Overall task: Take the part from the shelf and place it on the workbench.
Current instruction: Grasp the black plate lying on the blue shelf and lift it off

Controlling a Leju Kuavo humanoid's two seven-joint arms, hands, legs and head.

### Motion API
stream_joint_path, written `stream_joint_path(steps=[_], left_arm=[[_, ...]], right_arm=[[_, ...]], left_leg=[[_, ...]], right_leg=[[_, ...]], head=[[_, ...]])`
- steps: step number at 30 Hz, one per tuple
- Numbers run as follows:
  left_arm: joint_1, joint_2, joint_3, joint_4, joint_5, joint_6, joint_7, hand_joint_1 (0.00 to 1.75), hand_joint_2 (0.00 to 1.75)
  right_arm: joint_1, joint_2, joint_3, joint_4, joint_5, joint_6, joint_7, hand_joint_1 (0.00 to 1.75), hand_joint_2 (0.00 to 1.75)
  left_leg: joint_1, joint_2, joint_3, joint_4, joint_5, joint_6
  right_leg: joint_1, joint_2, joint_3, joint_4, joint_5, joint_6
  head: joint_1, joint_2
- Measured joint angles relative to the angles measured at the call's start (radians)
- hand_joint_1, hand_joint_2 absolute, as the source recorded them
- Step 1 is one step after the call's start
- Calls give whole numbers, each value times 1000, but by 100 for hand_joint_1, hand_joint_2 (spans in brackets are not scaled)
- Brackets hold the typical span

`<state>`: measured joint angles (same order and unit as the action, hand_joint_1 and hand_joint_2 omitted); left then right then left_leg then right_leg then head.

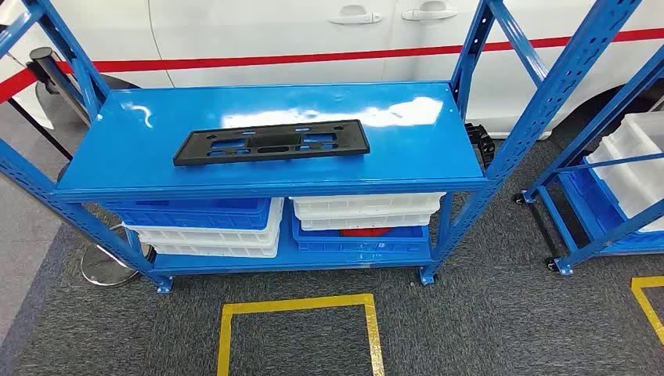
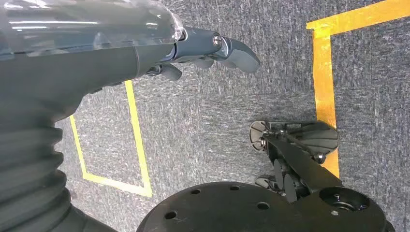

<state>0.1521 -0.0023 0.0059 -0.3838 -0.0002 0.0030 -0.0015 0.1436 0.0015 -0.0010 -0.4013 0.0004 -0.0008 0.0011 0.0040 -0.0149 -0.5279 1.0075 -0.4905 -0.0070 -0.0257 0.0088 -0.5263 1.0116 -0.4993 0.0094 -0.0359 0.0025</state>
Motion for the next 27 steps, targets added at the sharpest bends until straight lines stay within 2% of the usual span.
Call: stream_joint_path(steps=[1, 4, 5, 8, 15, 20, 24, 27], left_arm=[[0, 0, 0, 0, 0, 0, 0, 0, 175], [0, 0, 0, 0, 0, 0, 0, 0, 175], [0, 0, 0, 0, 0, 0, 0, 0, 175], [0, 0, 0, 0, 0, 0, 0, 0, 175], [-3, 0, 3, 0, 1, 1, 0, 0, 175], [-44, -3, 6, 14, 46, 46, -2, 0, 175], [-91, -8, -4, 47, 109, 113, -9, 0, 175], [-120, -13, -10, 71, 154, 164, -13, 0, 44]], right_arm=[[0, 0, 0, 0, 0, 0, 0, 0, 175], [0, 0, 0, 0, 0, 0, 0, 0, 44], [0, 0, 0, 0, 0, 0, 0, 0, 44], [0, 0, 0, 0, 0, 0, 0, 0, 175], [-3, 0, -2, 0, 0, -1, 0, 0, 175], [-62, 5, -8, 28, -18, -33, 6, 0, 175], [-125, 13, -12, 65, -47, -81, 16, 0, 0], [-163, 19, -17, 90, -69, -116, 23, 0, 0]], left_leg=[[0, 0, 0, 0, 0, 0], [0, 0, 0, 0, 0, 0], [0, 0, 0, 0, 0, 0], [0, 0, 0, 0, 0, 0], [0, 0, 0, 0, 0, 0], [0, 1, 0, 0, 1, 1], [0, 0, 1, 0, 2, 3], [0, 0, 1, 0, 3, 3]], right_leg=[[0, 0, 0, 0, 0, 0], [0, 0, 0, 0, 0, 0], [0, 0, 0, 0, 0, 0], [0, 0, 0, 0, 0, 0], [0, 0, 1, 0, 0, 0], [0, 0, 1, 0, 1, 1], [0, 0, 3, 0, 2, 3], [0, 0, 3, 0, 2, 3]], head=[[0, 0], [0, 0], [0, 0], [0, 0], [0, 0], [0, 0], [0, 0], [0, 0]])
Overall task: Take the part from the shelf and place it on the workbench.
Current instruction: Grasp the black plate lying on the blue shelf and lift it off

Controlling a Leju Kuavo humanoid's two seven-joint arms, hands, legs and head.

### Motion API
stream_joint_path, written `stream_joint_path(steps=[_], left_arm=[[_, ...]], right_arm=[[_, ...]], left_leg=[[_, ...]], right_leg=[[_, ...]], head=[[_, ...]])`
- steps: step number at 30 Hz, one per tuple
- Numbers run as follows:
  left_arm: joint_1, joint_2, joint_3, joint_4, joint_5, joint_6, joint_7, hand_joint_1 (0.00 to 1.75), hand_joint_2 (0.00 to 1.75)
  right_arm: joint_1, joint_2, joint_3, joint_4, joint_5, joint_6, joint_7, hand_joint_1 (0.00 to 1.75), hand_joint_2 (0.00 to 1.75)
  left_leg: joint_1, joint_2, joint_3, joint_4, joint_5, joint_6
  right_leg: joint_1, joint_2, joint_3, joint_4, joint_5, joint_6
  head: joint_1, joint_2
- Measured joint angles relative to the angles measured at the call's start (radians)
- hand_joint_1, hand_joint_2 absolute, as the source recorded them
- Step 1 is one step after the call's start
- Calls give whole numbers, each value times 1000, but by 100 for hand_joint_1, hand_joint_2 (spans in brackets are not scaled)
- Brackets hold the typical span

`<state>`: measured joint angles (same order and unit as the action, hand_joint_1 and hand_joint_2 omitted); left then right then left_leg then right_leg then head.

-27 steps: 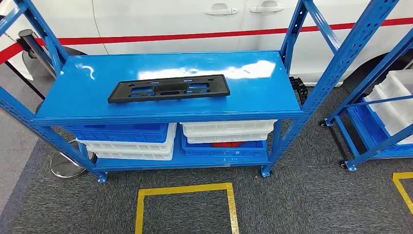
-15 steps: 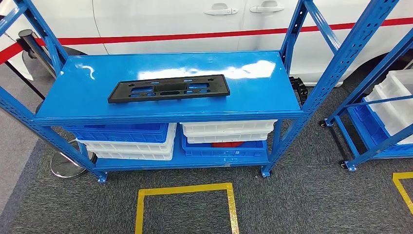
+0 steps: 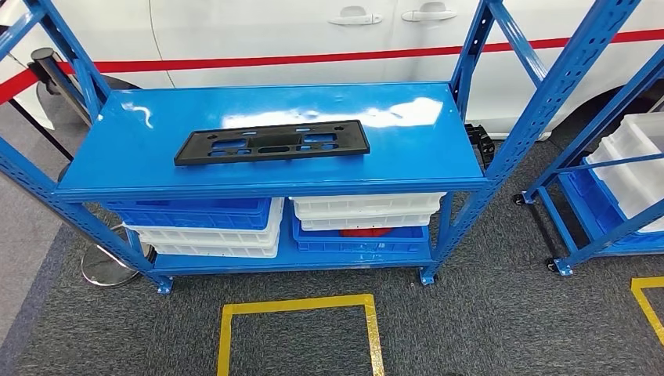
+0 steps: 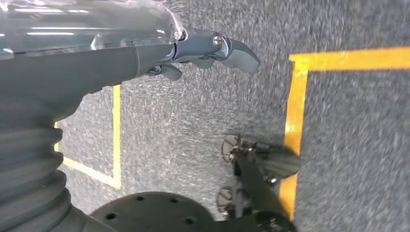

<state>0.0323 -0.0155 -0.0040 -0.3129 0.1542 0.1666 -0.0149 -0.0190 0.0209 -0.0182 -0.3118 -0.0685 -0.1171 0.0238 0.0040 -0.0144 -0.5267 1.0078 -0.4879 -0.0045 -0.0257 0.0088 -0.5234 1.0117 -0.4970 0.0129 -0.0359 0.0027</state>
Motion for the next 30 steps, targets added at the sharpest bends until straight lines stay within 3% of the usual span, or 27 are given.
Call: stream_joint_path(steps=[1, 7, 11, 14, 18, 23, 30], left_arm=[[-7, -1, -1, 5, 14, 15, -2, 0, 0], [-61, -10, -23, 56, 98, 116, -8, 0, 0], [-89, -16, -38, 83, 129, 163, -10, 0, 0], [-99, -21, -46, 94, 128, 188, -24, 0, 0], [-115, -29, -51, 101, 123, 235, -59, 0, 0], [-126, -35, -52, 105, 117, 247, -76, 0, 0], [-127, -33, -74, 109, 93, 198, -58, 0, 0]], right_arm=[[-9, 2, -1, 5, -6, -10, 2, 0, 0], [-76, 15, -23, 54, -62, -86, -7, 0, 0], [-110, 22, -48, 78, -108, -125, -59, 0, 175], [-118, 25, -73, 87, -146, -109, -134, 0, 175], [-121, 25, -130, 92, -212, 6, -249, 0, 175], [-127, 19, -184, 93, -240, 83, -370, 0, 175], [-248, -55, -215, 76, -232, 255, -623, 0, 175]], left_leg=[[0, 0, 0, 0, 0, 0], [0, 0, 0, 0, 0, 0], [0, 0, 2, 1, 1, 1], [0, 0, 1, 1, 1, 1], [0, 0, 1, 1, 0, 1], [0, 0, 1, 2, 0, 1], [-2, 3, 0, 3, 3, 4]], right_leg=[[0, 0, 0, 0, 0, 0], [0, 0, -1, 0, 0, 1], [0, 0, -1, 0, 1, 1], [0, 0, -1, 0, 1, 1], [0, 0, -1, 0, 1, 1], [0, 0, -1, 0, 1, 1], [-3, 3, -2, 0, 4, 6]], head=[[0, 0], [0, 0], [0, 0], [0, 0], [0, 0], [0, 0], [0, 0]])
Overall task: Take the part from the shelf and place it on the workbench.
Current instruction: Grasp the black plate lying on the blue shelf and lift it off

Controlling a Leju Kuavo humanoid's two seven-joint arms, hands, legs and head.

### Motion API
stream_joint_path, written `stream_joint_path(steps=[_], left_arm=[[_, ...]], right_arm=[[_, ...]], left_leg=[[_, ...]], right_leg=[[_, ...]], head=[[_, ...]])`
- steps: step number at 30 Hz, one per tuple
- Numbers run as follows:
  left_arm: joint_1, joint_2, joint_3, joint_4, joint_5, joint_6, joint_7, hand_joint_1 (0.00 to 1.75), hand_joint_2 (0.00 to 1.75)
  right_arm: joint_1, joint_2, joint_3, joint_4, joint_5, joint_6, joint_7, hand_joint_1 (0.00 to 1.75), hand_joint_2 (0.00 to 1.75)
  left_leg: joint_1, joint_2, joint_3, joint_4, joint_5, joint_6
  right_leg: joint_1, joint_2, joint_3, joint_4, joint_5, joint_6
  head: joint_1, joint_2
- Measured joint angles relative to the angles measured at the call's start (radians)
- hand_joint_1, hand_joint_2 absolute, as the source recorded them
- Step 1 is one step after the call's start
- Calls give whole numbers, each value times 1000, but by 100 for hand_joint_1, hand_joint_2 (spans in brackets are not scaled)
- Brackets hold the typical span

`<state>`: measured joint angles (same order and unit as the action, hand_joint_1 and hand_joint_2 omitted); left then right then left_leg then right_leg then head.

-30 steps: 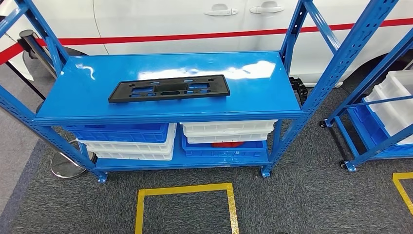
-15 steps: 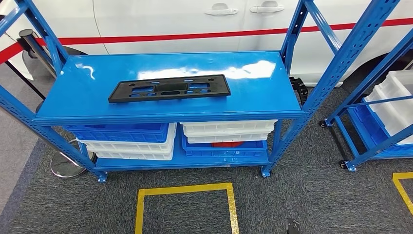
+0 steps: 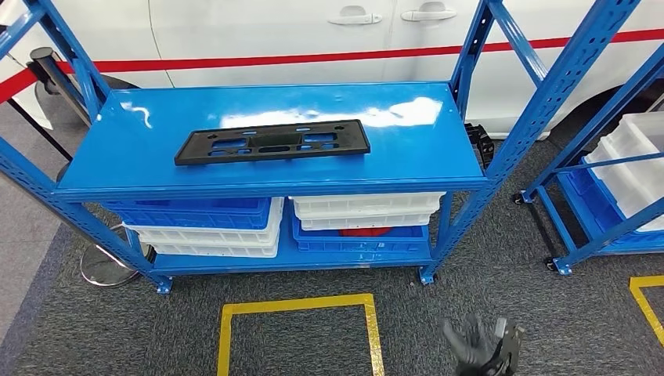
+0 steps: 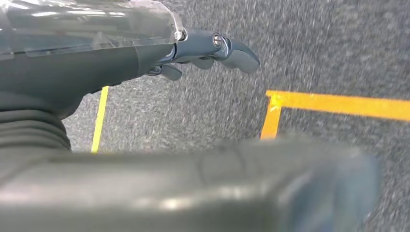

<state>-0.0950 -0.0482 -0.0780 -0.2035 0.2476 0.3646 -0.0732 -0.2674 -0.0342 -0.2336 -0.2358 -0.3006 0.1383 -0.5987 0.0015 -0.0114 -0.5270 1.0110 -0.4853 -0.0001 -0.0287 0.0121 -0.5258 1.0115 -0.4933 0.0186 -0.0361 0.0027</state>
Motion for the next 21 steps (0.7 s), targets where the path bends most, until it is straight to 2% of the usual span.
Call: stream_joint_path(steps=[4, 6, 10, 12, 14, 17, 21], left_arm=[[0, 1, -6, 0, -3, -6, 4, 0, 0], [-1, 2, -9, 2, -3, -13, 9, 0, 0], [-5, 6, -10, 4, 10, -21, 22, 0, 0], [-5, 7, -8, 5, 25, -23, 16, 0, 0], [-5, 7, -6, 5, 36, -24, 5, 0, 0], [-4, 7, -1, 5, 49, -28, -6, 0, 0], [-1, 6, 9, 5, 62, -40, -22, 0, 0]], right_arm=[[-67, -42, -16, -16, 3, 36, -28, 0, 175], [-70, -51, -28, -47, 20, 98, -56, 0, 175], [-95, -43, -91, -251, 113, 405, -98, 0, 175], [-139, -16, -121, -384, 119, 559, -102, 0, 175], [-182, 29, -120, -526, 81, 663, -102, 0, 175], [-193, 100, -42, -768, -25, 722, -94, 0, 175], [-154, 174, 152, -1077, -110, 764, -88, 0, 175]], left_leg=[[0, 0, -1, 2, 1, 1], [-1, 0, -2, 2, 1, 1], [-1, 2, -8, 2, 2, 3], [-1, 2, -8, 2, 3, 4], [-1, 2, -6, 2, 4, 4], [-1, 0, -6, 2, 5, 4], [0, 0, -7, 2, 5, 4]], right_leg=[[-1, -1, 1, 0, 0, 1], [-1, -1, 0, 0, 1, 2], [-2, 2, -3, 1, 3, 5], [-1, 2, -4, 1, 4, 5], [-1, 1, -4, 1, 4, 6], [-1, -1, -4, 1, 4, 6], [-1, -1, -5, 1, 3, 5]], head=[[0, 0], [0, 0], [0, 0], [0, 0], [0, 0], [0, 0], [0, 0]])
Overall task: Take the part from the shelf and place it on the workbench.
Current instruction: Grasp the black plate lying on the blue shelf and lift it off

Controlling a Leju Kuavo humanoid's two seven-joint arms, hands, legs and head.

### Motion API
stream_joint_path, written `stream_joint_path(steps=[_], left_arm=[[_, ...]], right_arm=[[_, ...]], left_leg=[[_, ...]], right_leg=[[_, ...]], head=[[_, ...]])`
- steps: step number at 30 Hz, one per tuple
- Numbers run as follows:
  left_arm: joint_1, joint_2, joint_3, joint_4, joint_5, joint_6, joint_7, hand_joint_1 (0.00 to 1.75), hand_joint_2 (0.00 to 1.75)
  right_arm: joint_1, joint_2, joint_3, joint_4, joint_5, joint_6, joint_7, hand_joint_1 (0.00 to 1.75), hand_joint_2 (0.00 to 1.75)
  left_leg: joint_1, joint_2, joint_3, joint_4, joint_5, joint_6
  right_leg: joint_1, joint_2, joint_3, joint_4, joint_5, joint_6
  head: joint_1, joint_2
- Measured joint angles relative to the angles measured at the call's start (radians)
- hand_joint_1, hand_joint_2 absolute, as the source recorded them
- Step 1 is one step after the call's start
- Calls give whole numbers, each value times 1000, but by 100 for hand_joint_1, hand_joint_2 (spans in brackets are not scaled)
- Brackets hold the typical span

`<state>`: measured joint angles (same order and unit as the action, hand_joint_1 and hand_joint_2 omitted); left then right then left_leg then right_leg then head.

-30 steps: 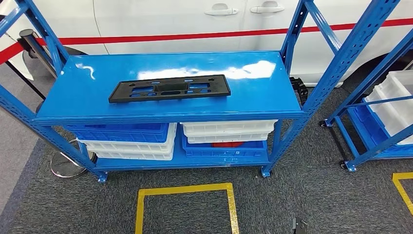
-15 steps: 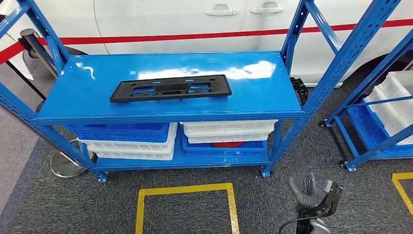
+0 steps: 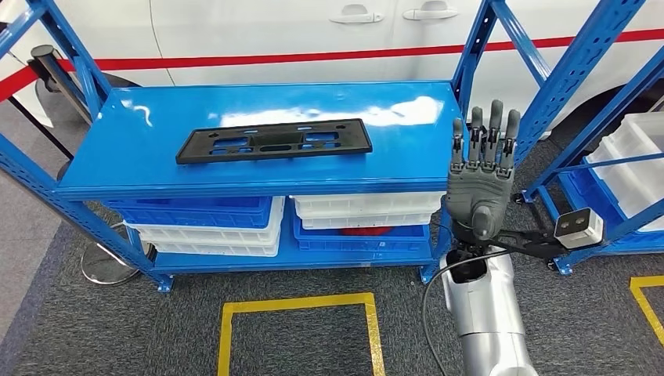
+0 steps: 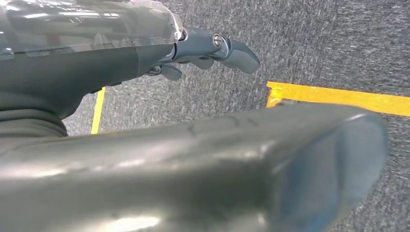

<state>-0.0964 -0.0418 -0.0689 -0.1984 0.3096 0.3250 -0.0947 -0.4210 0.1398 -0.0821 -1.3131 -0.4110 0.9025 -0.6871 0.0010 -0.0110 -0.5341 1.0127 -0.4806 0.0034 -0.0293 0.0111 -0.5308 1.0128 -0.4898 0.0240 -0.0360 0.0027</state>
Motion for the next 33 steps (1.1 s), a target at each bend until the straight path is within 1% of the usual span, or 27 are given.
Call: stream_joint_path(steps=[4, 8, 13, 17, 19, 20, 21, 22, 23, 24, 25, 26, 27, 28, 29, 30, 31, 32, 33], left_arm=[[3, -6, 2, 0, 2, -3, -3, 0, 0], [3, -14, 2, 0, 2, -4, -2, 0, 0], [4, -19, 2, 0, 2, -3, -2, 0, 0], [5, -19, 2, 1, 1, 1, -3, 0, 0], [5, -20, 2, 1, 1, 1, -3, 0, 0], [5, -21, 2, 1, 1, 1, -3, 0, 0], [5, -21, 2, 1, 1, 2, -3, 0, 0], [5, -23, 2, 1, 1, 2, -3, 0, 0], [5, -24, 2, 1, 1, 2, -3, 0, 0], [6, -24, 2, 1, 1, 2, -3, 0, 0], [7, -25, 2, 1, 1, 2, -3, 0, 0], [8, -25, 2, 1, 1, 2, -3, 0, 0], [10, -26, 2, 1, 0, 2, -3, 0, 0], [11, -26, 2, 1, -2, 2, -3, 0, 0], [11, -27, 2, 1, -3, 2, -3, 0, 0], [11, -28, 2, 2, -5, 2, -3, 0, 0], [11, -28, 2, 2, -6, 2, -2, 0, 0], [11, -29, 2, 3, -6, 2, -2, 0, 0], [11, -29, 2, 4, -6, 2, -1, 0, 0]], right_arm=[[47, 34, 162, -203, -9, 45, 6, 0, 175], [72, 44, 280, -294, -22, 56, 15, 0, 175], [87, 47, 346, -323, -46, 65, 21, 0, 175], [103, 50, 375, -327, -51, 65, 23, 0, 175], [105, 52, 383, -330, -52, 64, 23, 0, 175], [106, 53, 386, -331, -53, 63, 25, 0, 175], [106, 53, 390, -333, -57, 61, 28, 0, 175], [107, 53, 393, -334, -62, 59, 34, 0, 175], [110, 53, 395, -335, -68, 55, 40, 0, 175], [113, 53, 396, -334, -76, 51, 48, 0, 175], [117, 53, 396, -333, -82, 47, 54, 0, 175], [119, 53, 397, -332, -88, 43, 61, 0, 175], [121, 52, 397, -332, -94, 41, 67, 0, 175], [122, 52, 397, -331, -97, 38, 72, 0, 175], [123, 52, 397, -330, -99, 35, 74, 0, 175], [123, 52, 397, -329, -100, 32, 77, 0, 175], [125, 52, 397, -328, -100, 30, 78, 0, 175], [126, 52, 398, -327, -101, 28, 78, 0, 175], [127, 52, 398, -327, -101, 28, 79, 0, 131]], left_leg=[[0, 0, -1, 0, 0, 0], [0, 0, -1, 0, 0, 0], [0, 0, -2, 2, 0, 1], [-6, 0, -6, 9, -3, 11], [-3, 1, -2, -2, 3, 19], [0, 3, 2, -11, 8, 24], [2, 4, 6, -20, 12, 30], [4, 6, 8, -25, 15, 34], [2, 6, 9, -26, 16, 37], [1, 7, 8, -26, 15, 38], [-1, 6, 9, -25, 14, 39], [-2, 5, 11, -25, 11, 38], [-2, 4, 14, -23, 8, 37], [-2, 3, 19, -21, 3, 35], [-3, 3, 22, -19, -3, 30], [-5, 2, 23, -15, -9, 25], [-5, 2, 22, -12, -13, 19], [-5, 3, 20, -11, -15, 13], [-4, 4, 19, -10, -17, 7]], right_leg=[[-1, 0, 0, 0, 0, 0], [-3, 0, 0, -1, 0, 0], [-3, 0, 1, -2, 1, 2], [-9, 0, 1, -9, 6, 10], [-9, -1, 2, -11, 6, 15], [-7, -3, -2, 0, -1, 17], [-5, -4, -16, 29, -17, 16], [-4, -6, -43, 81, -42, 15], [-2, -7, -81, 149, -70, 13], [-2, -7, -121, 216, -91, 11], [-1, -7, -152, 262, -96, 10], [-1, -7, -167, 273, -81, 9], [-1, -7, -162, 243, -47, 6], [0, -7, -140, 181, -1, 1], [2, -8, -114, 117, 34, -3], [5, -8, -92, 60, 55, -7], [9, -8, -80, 29, 62, -10], [13, -7, -77, 19, 56, -13], [14, -6, -77, 13, 54, -16]], head=[[0, 0], [0, 0], [0, 0], [-1, 0], [0, 0], [0, 0], [1, 0], [1, 0], [1, 0], [2, 0], [2, 0], [2, 0], [2, 0], [2, 0], [1, 0], [1, 0], [1, 0], [1, 0], [1, 0]])
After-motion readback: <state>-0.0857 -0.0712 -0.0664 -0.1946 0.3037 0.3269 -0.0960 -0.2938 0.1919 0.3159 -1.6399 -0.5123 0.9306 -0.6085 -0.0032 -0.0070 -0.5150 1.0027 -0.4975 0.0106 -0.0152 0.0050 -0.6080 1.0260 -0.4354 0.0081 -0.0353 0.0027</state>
